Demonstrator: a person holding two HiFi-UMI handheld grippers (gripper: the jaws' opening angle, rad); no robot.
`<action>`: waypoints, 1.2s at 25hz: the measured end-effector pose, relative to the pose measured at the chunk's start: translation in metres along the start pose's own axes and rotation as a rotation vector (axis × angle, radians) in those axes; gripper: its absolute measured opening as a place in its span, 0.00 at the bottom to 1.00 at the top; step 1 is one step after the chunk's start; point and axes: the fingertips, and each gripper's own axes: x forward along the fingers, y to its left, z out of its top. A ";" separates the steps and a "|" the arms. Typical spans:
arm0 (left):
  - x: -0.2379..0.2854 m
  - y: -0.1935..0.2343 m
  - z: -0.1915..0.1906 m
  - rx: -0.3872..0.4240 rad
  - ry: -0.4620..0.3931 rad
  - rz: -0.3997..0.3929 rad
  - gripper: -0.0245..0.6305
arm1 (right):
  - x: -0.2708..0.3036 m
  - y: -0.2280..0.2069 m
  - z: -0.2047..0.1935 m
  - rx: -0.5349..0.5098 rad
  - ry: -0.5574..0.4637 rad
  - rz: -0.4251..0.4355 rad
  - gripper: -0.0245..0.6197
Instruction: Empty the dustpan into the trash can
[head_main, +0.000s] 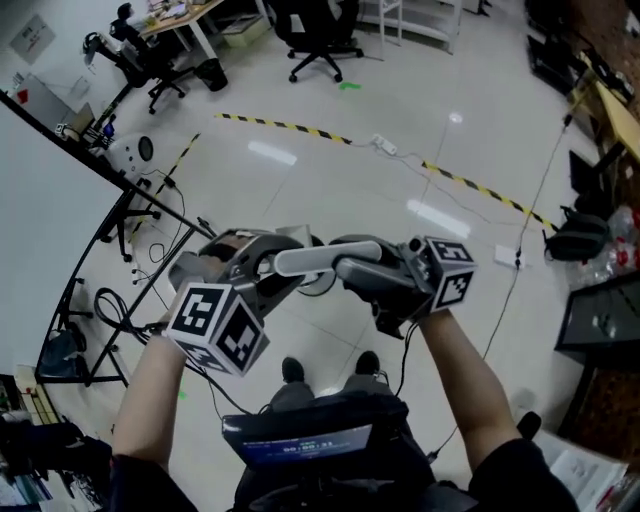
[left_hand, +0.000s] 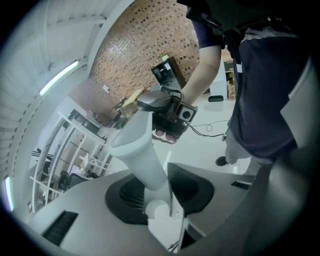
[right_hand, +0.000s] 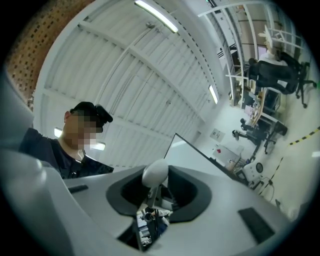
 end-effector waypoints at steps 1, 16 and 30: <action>-0.001 0.002 -0.002 -0.013 0.012 0.011 0.22 | 0.003 -0.002 0.001 0.008 0.006 0.006 0.21; -0.021 0.019 -0.031 -0.124 0.095 0.120 0.22 | 0.041 -0.017 0.002 0.015 0.124 0.016 0.21; -0.005 0.031 -0.010 -0.117 0.020 0.091 0.22 | 0.017 -0.022 0.025 0.049 0.042 0.005 0.21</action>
